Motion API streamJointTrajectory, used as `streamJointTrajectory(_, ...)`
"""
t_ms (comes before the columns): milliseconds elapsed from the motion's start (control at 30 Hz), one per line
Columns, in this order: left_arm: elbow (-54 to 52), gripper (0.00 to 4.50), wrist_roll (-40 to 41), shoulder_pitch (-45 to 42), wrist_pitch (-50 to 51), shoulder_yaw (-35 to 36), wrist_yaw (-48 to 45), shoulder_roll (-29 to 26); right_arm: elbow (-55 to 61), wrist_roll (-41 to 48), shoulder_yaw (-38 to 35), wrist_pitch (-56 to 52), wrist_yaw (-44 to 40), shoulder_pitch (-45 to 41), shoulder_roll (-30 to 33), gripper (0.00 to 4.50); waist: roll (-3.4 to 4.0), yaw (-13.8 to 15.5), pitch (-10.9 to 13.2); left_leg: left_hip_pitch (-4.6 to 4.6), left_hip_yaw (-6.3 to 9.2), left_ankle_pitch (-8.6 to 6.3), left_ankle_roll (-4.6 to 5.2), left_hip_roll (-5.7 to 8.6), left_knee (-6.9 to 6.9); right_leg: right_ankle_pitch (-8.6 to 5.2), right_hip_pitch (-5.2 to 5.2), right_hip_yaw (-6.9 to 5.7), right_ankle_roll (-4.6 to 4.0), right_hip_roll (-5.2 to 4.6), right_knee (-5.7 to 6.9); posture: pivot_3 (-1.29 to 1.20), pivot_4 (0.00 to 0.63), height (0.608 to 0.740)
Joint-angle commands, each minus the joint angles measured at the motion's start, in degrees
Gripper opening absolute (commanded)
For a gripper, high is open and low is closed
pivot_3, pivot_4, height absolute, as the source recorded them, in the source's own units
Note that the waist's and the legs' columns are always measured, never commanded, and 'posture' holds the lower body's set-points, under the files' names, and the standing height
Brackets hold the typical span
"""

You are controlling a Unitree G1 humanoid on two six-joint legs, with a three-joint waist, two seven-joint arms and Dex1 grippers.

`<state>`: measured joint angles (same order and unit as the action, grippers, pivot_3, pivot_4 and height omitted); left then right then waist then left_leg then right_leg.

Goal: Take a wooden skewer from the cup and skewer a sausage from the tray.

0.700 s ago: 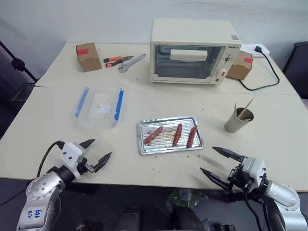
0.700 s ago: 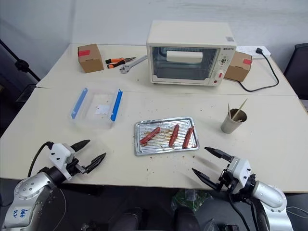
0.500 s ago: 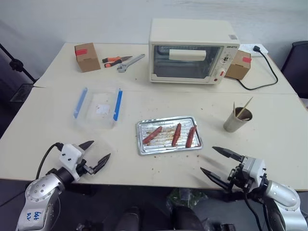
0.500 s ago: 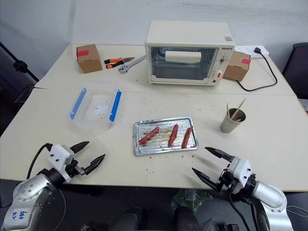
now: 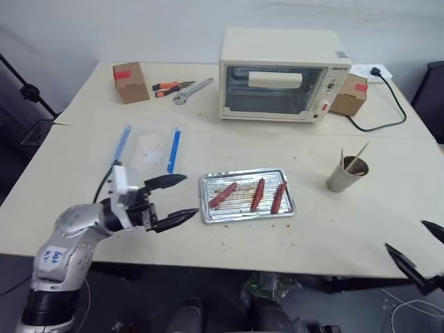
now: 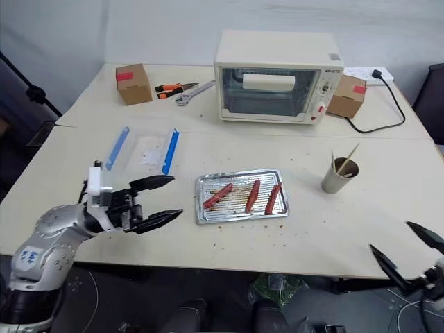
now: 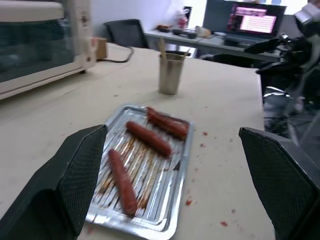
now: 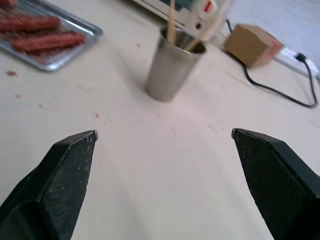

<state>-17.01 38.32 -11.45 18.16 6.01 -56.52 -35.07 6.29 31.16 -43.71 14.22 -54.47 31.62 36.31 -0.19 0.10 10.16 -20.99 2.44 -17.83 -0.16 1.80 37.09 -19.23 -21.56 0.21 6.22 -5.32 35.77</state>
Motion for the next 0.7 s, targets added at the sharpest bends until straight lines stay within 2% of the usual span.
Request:
streamJointTrajectory(33, 1.54, 4.48, -0.83, -1.83, -1.63, -0.44, -0.61, 1.30, 3.15, 3.61, -3.40, -5.73, -0.03, -3.23, 7.13, 4.50, 0.04, -0.59, 0.00, 0.03, -0.07, 0.00, 0.00, 0.00, 0.01, 0.00, 0.00, 0.06, 0.00, 0.00, 0.05, 0.00, 0.150, 0.740)
streamJointTrajectory(200, 2.46, 4.48, -2.54, -2.48, -2.84, -1.36, -0.72, 2.69, 6.02, 1.57, 0.46, -22.44, 2.09, -10.24, 22.04, 4.50, 0.06, -0.95, 0.03, 0.22, -0.18, -0.10, 0.29, 0.00, 0.03, 0.00, 0.06, 0.14, 0.01, 0.03, 0.18, 0.00, 0.150, 0.740)
streamJointTrajectory(300, 2.07, 4.48, -1.68, -2.50, -1.64, -0.75, 0.96, 3.55, 9.93, 0.56, 6.89, -38.25, 9.08, -18.05, 31.79, 4.50, 0.07, -0.23, 0.03, 0.04, -0.01, -0.06, 0.21, -0.04, 0.08, 0.00, -0.03, 0.04, 0.01, 0.07, 0.12, 0.00, 0.150, 0.740)
streamJointTrajectory(367, 1.45, 4.48, -0.16, -2.87, -0.12, 0.07, 2.78, 4.40, 11.82, 0.70, 13.52, -44.78, 11.96, -25.44, 36.03, 4.50, 0.08, -0.12, 0.04, -0.13, 0.02, 0.07, -0.02, -0.03, 0.19, 0.00, -0.13, 0.00, 0.01, 0.04, 0.11, 0.00, 0.150, 0.740)
streamJointTrajectory(567, -0.91, 4.48, -0.55, -1.62, 0.81, -0.18, 3.68, 4.70, 12.26, -2.89, 28.54, -52.82, 13.36, -40.23, 38.11, 4.50, 0.03, 1.24, 0.07, -0.34, 0.18, 0.08, -0.03, -0.01, 0.22, 0.00, -0.18, -0.15, 0.01, 0.01, -0.07, 0.00, 0.150, 0.740)
streamJointTrajectory(700, -2.49, 4.48, -0.49, -0.23, 1.44, 0.10, 4.36, 4.65, 12.16, -4.65, 33.64, -55.59, 11.89, -45.28, 37.80, 4.50, 0.03, 1.25, 0.07, -0.47, 0.14, 0.06, 0.00, 0.08, 0.21, 0.01, -0.32, -0.12, 0.02, -0.06, -0.11, 0.00, 0.150, 0.740)
